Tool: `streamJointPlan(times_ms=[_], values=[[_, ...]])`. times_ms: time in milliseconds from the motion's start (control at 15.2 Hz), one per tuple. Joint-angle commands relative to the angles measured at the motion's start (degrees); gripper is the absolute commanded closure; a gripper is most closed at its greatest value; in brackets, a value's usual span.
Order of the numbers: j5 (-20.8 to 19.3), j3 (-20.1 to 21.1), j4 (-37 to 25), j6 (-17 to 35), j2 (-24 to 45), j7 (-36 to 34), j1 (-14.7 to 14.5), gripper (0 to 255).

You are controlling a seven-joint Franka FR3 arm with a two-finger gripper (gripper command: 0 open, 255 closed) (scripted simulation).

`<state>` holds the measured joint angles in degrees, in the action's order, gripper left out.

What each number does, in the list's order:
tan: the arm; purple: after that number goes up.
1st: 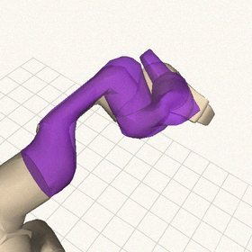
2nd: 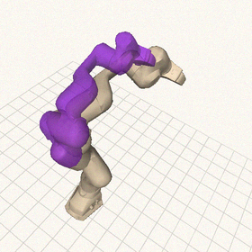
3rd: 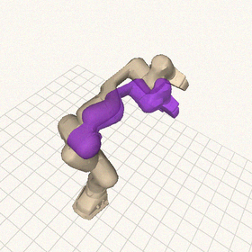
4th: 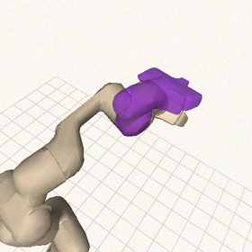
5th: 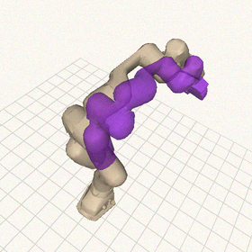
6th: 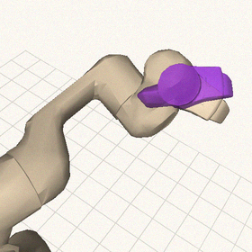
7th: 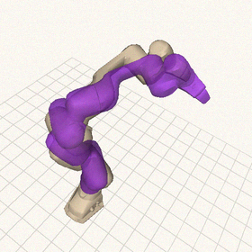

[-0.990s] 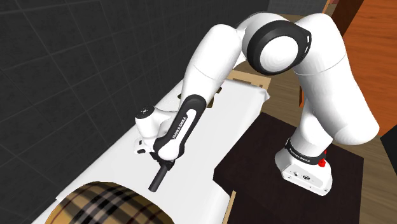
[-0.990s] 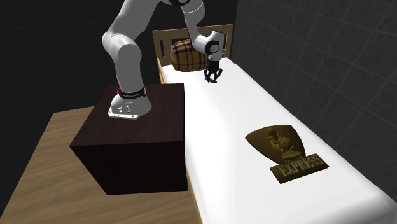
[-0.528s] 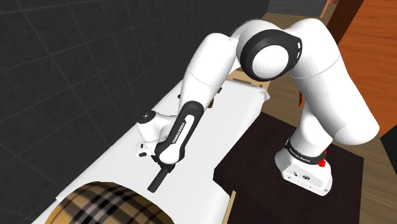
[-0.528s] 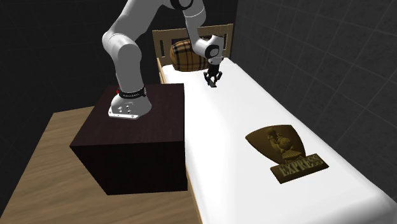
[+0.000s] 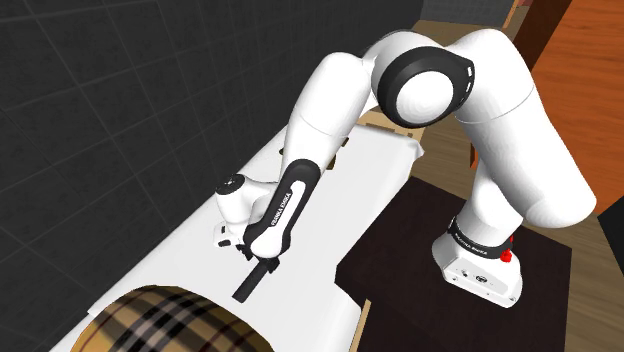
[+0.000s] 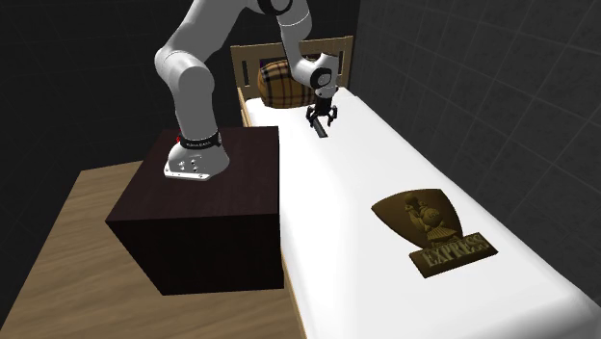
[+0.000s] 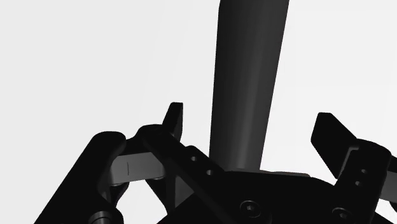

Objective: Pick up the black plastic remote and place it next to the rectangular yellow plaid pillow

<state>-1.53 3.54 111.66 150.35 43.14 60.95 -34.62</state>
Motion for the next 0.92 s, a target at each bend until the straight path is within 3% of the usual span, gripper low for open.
streamJointPlan(times_ms=[0, 330, 858], values=[[0.0, 0.0, 0.0, 0.0, 0.0, 0.0, 0.0, 0], [0.3, 0.4, 1.6, -4.7, -6.3, 0.2, 0.4, 0], [0.3, 0.4, 1.6, -4.7, -6.3, 0.2, 0.4, 0]])
